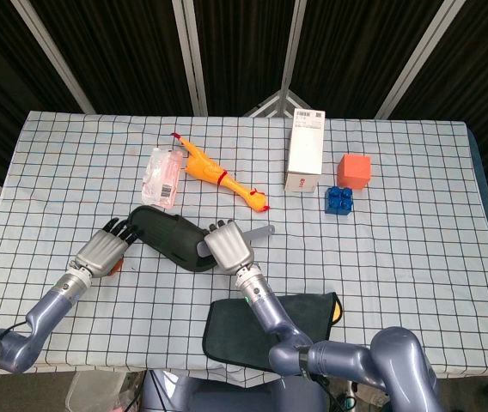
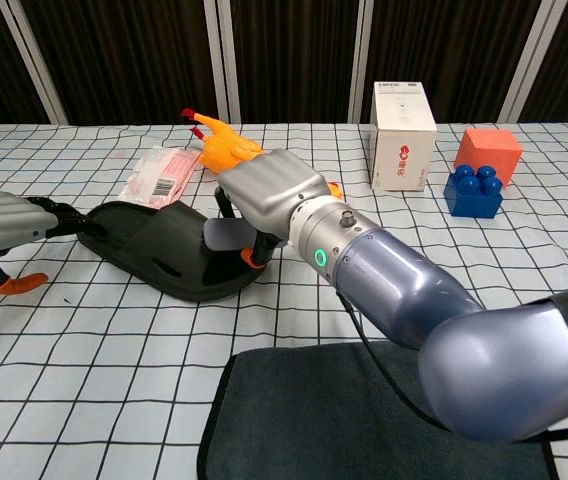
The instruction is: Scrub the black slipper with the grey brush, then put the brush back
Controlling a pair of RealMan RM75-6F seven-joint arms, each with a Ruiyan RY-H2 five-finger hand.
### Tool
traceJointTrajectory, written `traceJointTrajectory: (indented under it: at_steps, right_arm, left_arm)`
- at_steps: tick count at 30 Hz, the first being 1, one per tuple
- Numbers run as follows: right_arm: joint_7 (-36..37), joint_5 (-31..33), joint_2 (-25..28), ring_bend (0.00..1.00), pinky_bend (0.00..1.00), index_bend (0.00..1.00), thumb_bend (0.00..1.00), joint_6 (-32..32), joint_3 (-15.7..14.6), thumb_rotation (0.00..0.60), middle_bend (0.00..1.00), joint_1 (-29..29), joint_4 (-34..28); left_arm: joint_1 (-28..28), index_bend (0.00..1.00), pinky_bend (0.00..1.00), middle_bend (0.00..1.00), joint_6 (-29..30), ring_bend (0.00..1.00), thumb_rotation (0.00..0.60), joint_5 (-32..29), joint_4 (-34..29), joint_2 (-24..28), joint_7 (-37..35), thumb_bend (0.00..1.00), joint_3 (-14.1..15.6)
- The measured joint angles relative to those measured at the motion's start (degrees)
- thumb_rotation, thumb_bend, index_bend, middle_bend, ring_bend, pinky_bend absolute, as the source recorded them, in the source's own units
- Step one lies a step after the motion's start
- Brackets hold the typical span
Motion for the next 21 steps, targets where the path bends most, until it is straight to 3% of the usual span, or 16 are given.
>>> traceJointTrajectory:
  at_steps: [11,21]
  right_arm:
    - [-1.36,-2.22,-1.36,0.5,0.58,0.71,0.75,1.2,-0.54,0.6,0.69,0.78,-4.77]
    - [-2.04,-1.68,-2.63,0.5,0.58,0.71,0.75,1.07,-0.11,0.6,0.69,0.97,-3.46]
  left_arm:
    - [-0.69,0.07,0.0,0.06,-0.43,0.0,0.6,-0.66,-0.6,-0.46,0.67,0.66,0.0]
    - [-0.63,0.07,0.0,0.06,0.38,0.0,0.6,-0.77,-1.8,-0.03,0.91,0.66,0.28]
